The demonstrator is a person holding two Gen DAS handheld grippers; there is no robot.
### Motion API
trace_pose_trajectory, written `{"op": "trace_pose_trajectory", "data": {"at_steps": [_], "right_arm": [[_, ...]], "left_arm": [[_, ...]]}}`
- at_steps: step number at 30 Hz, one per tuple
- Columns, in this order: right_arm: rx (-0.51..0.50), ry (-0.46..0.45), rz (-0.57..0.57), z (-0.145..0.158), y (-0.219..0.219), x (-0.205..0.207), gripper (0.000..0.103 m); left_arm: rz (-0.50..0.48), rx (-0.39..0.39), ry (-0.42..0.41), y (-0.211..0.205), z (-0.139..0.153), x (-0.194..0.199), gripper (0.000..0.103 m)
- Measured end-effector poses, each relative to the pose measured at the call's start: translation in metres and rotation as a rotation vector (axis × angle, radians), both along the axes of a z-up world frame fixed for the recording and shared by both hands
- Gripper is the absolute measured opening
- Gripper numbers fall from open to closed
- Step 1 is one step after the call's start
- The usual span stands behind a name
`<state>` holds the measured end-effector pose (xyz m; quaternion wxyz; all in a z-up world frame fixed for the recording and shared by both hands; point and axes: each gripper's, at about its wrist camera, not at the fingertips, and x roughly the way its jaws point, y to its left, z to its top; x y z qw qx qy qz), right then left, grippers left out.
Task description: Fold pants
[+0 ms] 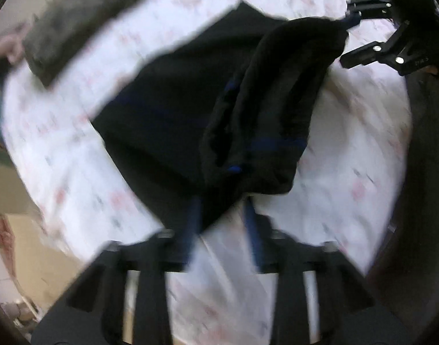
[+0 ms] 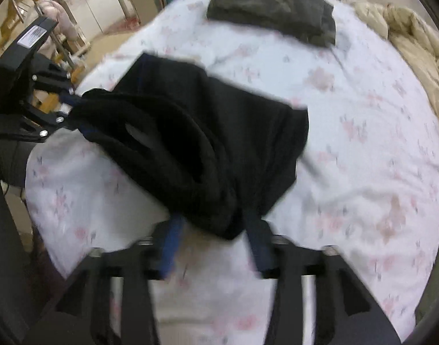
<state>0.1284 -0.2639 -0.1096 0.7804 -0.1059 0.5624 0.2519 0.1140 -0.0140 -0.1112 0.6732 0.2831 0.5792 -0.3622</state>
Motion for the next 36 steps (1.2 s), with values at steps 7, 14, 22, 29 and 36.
{"op": "trace_pose_trajectory", "data": {"at_steps": [7, 14, 22, 29, 36], "right_arm": [[0.191, -0.072, -0.197, 0.044, -0.043, 0.004, 0.056], [0.19, -0.004, -0.27, 0.002, -0.011, 0.033, 0.031], [0.242, 0.233, -0.268, -0.028, -0.022, 0.018, 0.033], [0.357, 0.05, -0.536, 0.005, -0.083, 0.058, 0.044], [0.422, 0.152, -0.587, -0.029, -0.085, 0.105, 0.046]], "left_arm": [[0.272, -0.187, 0.004, 0.025, 0.045, 0.04, 0.043], [0.534, -0.135, 0.026, -0.021, -0.003, 0.05, 0.043], [0.582, -0.043, 0.171, 0.0, -0.016, 0.049, 0.053], [0.934, -0.241, 0.055, 0.071, 0.008, 0.109, 0.063], [0.986, -0.358, 0.086, 0.067, -0.007, 0.137, 0.061]]}}
